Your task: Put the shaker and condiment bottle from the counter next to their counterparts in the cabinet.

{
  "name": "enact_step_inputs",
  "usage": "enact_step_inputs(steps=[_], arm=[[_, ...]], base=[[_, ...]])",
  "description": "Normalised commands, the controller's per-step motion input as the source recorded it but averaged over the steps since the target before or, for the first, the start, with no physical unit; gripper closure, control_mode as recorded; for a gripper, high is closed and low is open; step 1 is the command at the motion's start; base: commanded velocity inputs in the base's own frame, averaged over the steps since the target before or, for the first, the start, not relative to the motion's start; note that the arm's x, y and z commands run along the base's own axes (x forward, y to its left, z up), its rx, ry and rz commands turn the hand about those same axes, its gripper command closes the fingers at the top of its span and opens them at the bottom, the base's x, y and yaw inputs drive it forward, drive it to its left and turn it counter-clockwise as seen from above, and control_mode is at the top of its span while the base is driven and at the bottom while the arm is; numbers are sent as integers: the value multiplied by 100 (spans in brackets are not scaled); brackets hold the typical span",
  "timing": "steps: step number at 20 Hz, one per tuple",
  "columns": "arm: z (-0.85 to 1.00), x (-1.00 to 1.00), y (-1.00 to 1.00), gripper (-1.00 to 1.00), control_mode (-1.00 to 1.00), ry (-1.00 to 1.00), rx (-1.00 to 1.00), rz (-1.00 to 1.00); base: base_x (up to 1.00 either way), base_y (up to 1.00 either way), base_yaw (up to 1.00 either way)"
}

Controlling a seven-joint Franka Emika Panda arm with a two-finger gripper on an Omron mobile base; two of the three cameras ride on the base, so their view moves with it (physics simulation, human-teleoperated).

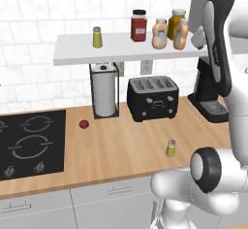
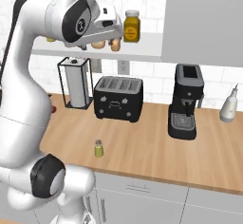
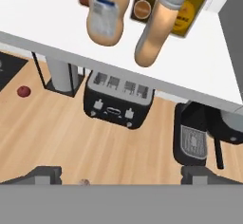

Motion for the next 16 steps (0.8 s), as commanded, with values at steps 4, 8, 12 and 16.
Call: enact_step_inputs(steps=[4, 8, 12, 16], arm=[[-34, -42, 7, -100, -100, 0, 0, 3], [-28, -30, 15, -100, -100, 0, 0, 6], [-30, -23, 16, -100, -100, 0, 0, 9], [-26, -12, 6, -100, -100, 0, 0, 7]], base=[[0, 0, 0], [0, 0, 0], [0, 0, 0], [0, 0, 0]])
